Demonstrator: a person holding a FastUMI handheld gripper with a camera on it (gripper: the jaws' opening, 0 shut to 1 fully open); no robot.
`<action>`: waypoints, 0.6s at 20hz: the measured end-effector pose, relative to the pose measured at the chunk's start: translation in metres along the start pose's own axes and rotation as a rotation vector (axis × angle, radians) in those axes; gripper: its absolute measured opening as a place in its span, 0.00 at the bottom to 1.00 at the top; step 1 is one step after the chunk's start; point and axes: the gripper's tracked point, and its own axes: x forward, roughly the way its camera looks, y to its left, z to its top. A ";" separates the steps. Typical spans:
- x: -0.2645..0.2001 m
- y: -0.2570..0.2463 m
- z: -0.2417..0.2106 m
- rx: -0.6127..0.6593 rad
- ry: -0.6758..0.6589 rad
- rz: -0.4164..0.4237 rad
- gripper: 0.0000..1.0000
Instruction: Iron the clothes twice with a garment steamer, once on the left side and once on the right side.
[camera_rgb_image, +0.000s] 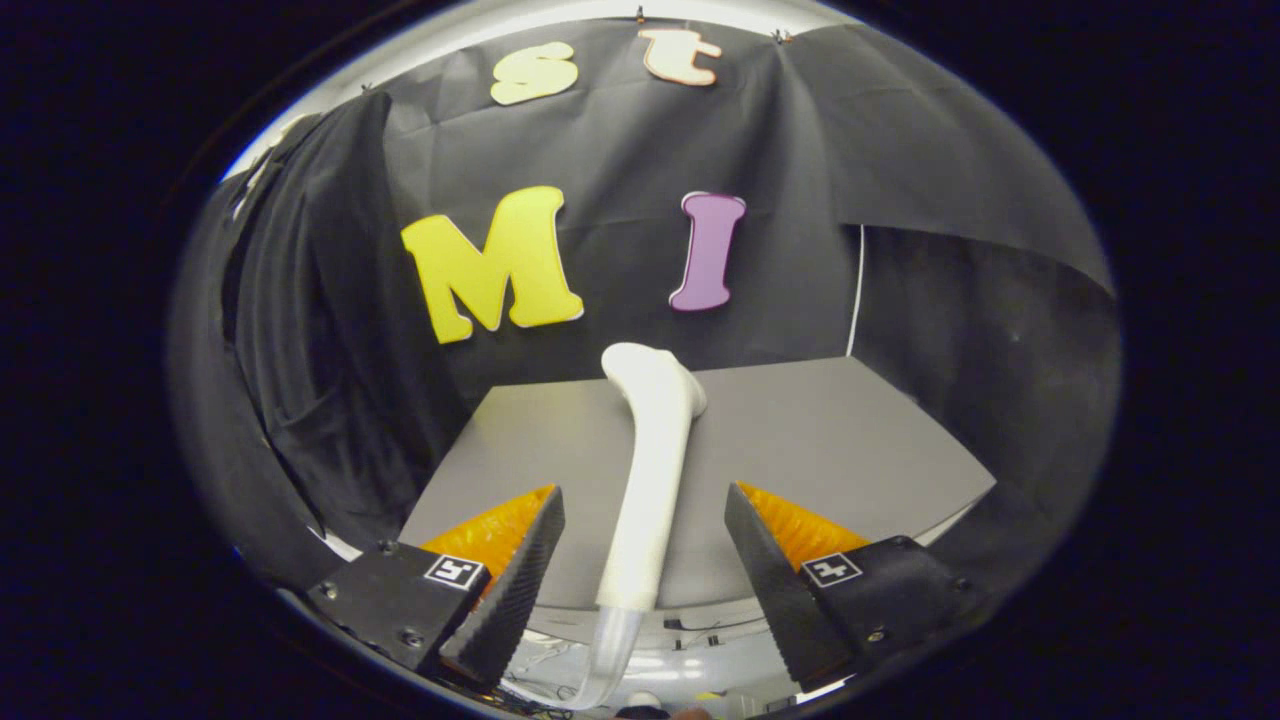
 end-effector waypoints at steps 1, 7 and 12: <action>0.011 -0.003 0.003 -0.011 0.033 -0.019 1.00; 0.049 -0.004 -0.011 -0.022 0.233 -0.065 0.97; 0.055 0.006 -0.023 0.001 0.319 -0.083 0.76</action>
